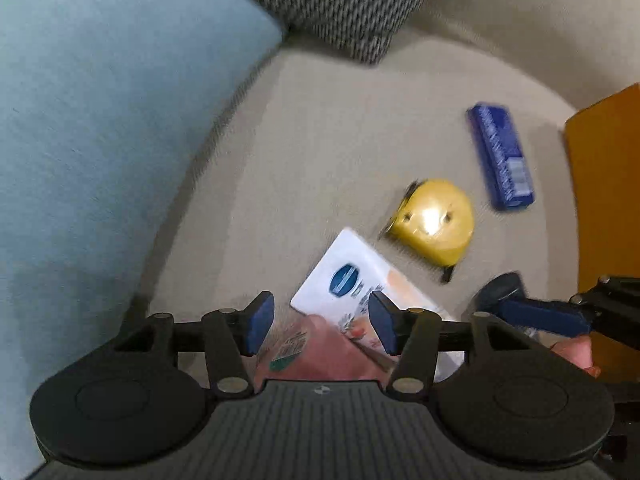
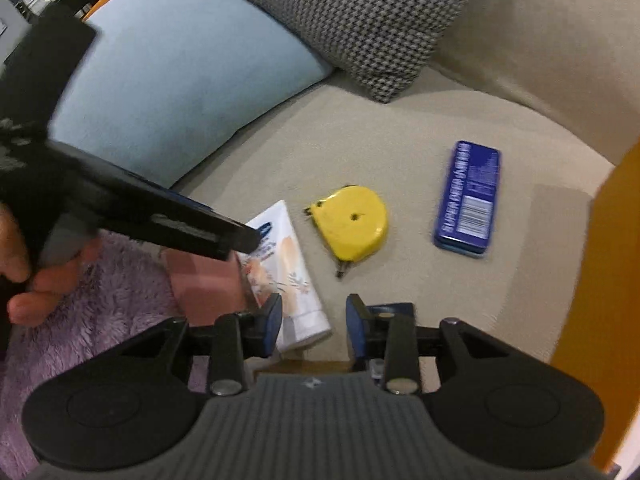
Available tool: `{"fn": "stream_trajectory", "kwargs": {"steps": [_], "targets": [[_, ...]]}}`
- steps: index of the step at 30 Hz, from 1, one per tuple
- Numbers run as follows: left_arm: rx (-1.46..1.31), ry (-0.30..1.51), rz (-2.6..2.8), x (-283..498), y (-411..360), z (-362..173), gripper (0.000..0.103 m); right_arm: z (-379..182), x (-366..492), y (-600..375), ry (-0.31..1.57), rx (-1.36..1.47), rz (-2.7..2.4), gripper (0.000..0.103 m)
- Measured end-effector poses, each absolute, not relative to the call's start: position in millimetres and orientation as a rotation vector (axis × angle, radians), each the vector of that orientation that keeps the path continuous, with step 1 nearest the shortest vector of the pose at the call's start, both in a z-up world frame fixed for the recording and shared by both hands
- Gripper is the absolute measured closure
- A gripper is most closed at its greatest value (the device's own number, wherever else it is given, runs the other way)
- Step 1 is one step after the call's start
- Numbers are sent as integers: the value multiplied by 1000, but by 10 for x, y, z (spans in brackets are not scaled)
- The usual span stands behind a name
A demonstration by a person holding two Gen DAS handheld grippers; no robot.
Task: Organize rigid objects
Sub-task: 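Grasp the white Vaseline tube with the left gripper while the right grasps the black deodorant can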
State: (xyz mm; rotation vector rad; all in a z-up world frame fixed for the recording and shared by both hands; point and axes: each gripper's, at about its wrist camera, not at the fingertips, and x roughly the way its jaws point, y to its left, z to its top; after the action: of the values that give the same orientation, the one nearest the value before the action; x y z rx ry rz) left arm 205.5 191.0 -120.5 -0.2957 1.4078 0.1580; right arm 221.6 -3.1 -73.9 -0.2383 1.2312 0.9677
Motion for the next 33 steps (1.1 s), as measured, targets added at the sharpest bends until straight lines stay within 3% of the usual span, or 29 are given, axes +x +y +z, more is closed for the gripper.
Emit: {"fn": "stream_trajectory", "kwargs": {"steps": [3,6,9,12,14,18,20,22,26,33], "targets": [[-384,1412,133,2029,2008,-1287,39,-820,2238,35,1234,-262,956,66],[-504,1387,98,1994,2075,-1337,48,-871,2287,47,1242,-273,949,67],[-505,1337,94,2023,2020,-1310,67,-882,2312,70,1240,-291,945,68],[-544,1289,56,2065,1964,-1282,70,-887,2332,57,1249,-285,936,68],[-588,1278,48,2105,1986,-1250,70,-872,2356,24,1255,-272,924,69],[-542,1342,91,2064,1959,-1196,44,-762,2404,-100,1240,-254,893,68],[-499,1341,89,2049,1915,-1156,44,-707,2446,-177,1228,-254,860,68],[-485,1346,76,2073,1859,-1141,37,-689,2484,-249,1228,-249,833,68],[-415,1418,17,2166,1652,-1282,39,-661,2493,-390,1232,-232,794,68],[-345,1388,4,2176,1418,-1331,39,-665,2451,-544,1248,-219,775,68]]}}
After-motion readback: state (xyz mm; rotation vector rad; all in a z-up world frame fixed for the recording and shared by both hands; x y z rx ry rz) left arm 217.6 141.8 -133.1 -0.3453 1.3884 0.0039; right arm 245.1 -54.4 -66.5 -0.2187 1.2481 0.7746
